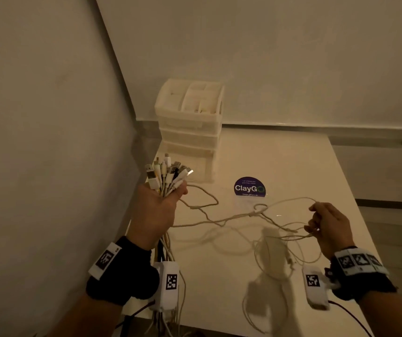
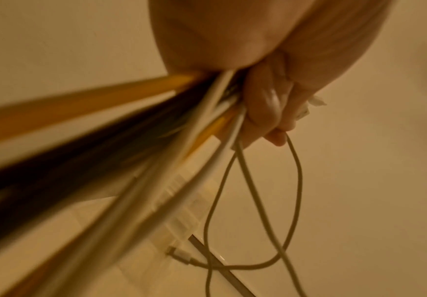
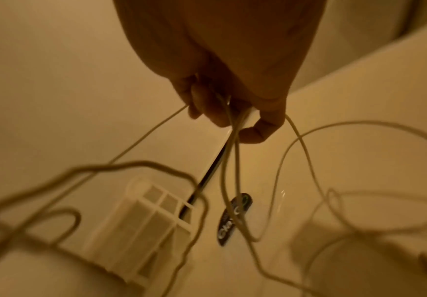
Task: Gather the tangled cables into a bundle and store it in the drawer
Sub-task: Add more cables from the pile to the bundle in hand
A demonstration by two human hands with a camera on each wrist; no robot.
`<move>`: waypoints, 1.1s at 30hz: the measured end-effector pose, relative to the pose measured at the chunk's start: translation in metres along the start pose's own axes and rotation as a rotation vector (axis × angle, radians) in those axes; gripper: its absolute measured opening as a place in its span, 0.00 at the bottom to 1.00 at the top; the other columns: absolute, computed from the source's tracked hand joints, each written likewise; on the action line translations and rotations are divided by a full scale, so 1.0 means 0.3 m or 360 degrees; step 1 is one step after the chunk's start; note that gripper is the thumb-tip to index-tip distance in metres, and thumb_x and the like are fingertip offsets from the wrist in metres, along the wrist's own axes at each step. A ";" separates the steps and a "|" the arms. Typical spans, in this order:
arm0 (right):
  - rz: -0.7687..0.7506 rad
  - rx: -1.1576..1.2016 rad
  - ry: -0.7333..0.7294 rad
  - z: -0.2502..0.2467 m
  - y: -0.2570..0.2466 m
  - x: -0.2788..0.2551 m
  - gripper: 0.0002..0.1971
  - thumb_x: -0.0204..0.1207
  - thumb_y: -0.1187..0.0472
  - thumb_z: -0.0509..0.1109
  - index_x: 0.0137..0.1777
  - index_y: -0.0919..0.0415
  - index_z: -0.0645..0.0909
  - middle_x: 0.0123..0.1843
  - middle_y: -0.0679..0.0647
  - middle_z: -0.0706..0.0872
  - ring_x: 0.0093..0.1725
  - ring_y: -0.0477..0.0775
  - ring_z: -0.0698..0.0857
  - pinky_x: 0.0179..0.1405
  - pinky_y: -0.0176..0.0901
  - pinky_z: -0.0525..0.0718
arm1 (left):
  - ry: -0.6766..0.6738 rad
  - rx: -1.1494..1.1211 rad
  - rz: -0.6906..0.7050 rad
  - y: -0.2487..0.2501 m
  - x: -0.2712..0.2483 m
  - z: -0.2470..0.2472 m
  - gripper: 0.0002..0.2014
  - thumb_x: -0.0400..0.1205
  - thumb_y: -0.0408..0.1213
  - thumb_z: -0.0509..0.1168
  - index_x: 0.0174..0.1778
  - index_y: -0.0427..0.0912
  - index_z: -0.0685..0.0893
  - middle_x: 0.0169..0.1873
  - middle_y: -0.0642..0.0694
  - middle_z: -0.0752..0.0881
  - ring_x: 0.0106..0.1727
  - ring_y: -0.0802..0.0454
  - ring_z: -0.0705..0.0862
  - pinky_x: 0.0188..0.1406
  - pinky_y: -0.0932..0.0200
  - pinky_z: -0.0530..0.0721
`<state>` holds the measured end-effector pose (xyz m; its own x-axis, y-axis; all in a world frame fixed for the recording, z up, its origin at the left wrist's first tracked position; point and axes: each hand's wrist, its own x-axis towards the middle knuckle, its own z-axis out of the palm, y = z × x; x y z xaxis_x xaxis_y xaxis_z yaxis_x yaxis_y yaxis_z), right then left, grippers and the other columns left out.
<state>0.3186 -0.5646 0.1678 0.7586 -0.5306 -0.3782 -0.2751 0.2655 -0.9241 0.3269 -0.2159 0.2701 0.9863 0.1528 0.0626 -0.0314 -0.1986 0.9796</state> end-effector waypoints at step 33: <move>-0.1237 -0.1116 -0.1221 0.250 -0.266 -0.596 0.11 0.84 0.52 0.60 0.58 0.45 0.83 0.29 0.43 0.78 0.30 0.43 0.78 0.32 0.29 0.74 | -0.0324 -0.0342 -0.0174 0.031 -0.059 -0.040 0.11 0.82 0.40 0.67 0.40 0.37 0.88 0.15 0.47 0.62 0.15 0.54 0.55 0.19 0.66 0.59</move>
<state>0.2494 -0.4306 0.3134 0.9365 0.3014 0.1794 0.3157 -0.5012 -0.8057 0.3073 -0.2088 0.2806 0.9972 -0.0396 -0.0636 0.0645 0.0209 0.9977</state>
